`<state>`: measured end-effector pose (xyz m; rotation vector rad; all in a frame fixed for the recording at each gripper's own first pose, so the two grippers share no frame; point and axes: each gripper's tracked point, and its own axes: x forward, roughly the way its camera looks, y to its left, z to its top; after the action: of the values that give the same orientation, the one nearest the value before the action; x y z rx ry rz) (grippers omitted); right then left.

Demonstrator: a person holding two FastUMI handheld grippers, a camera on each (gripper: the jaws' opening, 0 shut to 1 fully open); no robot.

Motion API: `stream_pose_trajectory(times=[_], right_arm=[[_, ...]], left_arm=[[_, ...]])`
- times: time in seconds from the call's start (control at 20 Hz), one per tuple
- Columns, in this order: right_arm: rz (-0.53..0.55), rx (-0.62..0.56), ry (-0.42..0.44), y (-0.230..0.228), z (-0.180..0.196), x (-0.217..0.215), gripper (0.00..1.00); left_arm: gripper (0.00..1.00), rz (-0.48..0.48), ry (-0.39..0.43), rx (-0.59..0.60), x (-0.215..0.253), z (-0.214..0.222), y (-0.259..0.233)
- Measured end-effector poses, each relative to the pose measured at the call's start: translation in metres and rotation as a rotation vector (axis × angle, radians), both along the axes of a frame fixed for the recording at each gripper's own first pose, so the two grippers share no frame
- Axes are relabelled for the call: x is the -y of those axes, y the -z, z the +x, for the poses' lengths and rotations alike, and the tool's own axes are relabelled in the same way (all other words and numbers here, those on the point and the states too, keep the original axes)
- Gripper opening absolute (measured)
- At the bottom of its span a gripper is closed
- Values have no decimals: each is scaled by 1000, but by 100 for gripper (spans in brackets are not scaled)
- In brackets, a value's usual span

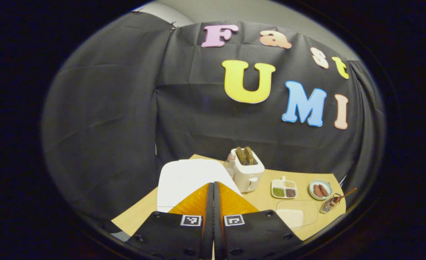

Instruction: Close the left gripper, press the button to open the rice cooker; take a wooden spoon from the chopstick holder with the right hand, scoop a spoonful of rice and pour it into the rice cooker, then put the wooden spoon back into the chopstick holder.

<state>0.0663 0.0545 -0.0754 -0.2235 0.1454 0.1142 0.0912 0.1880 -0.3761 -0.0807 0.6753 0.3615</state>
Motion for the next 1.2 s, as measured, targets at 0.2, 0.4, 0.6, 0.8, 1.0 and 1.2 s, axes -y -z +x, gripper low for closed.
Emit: stream_pose_trajectory(times=[0.2,0.4,0.6,0.8,1.0,1.2], right_arm=[[-14,-25,15,6,1,3,96],[-24,-29,9,7,1,-1,97],[-24,-45,10,10,0,-2,97],[-15,-44,4,9,0,-9,97],[-7,-49,6,10,-7,-7,97],[7,-40,22,5,-14,1,97]], left_arm=[[9,-11,-21,-155,-15,8,59],[9,-27,-45,-298,-28,8,108],[9,19,-20,-338,-33,14,127],[9,59,15,-403,-35,16,131],[9,-18,-11,-441,-37,15,134],[9,-119,-65,-410,-36,13,122]])
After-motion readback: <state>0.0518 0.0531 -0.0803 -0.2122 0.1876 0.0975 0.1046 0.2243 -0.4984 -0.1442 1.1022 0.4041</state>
